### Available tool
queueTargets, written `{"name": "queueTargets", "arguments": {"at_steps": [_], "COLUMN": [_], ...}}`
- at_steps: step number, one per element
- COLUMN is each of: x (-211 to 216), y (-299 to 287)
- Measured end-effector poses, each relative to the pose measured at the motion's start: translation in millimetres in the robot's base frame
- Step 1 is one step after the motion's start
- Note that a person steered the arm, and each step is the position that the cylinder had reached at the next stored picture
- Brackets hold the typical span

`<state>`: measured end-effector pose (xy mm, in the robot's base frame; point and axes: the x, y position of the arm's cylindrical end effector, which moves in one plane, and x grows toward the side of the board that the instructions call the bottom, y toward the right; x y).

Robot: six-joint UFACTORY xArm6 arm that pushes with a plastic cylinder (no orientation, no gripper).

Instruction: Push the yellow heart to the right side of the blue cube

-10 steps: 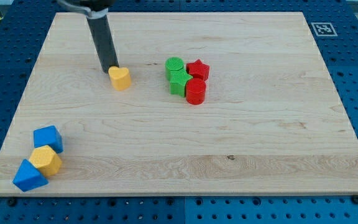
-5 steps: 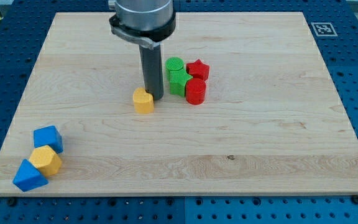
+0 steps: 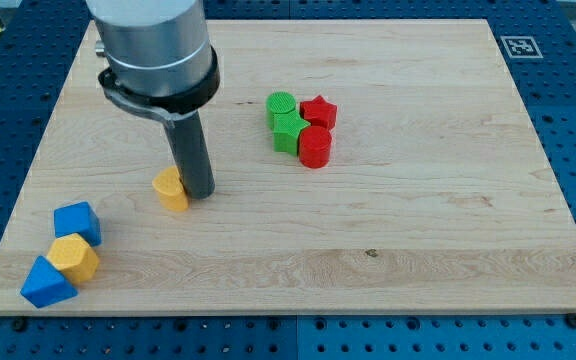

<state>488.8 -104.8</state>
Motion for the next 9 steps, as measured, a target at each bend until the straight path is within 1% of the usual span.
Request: {"name": "queueTargets", "arguments": {"at_steps": [1,4,5,7,9], "x": [-8.3,-12.0,-13.1,-10.6,9.9], "y": [-11.1,-45.6,-66.0,-69.5,-60.7]}}
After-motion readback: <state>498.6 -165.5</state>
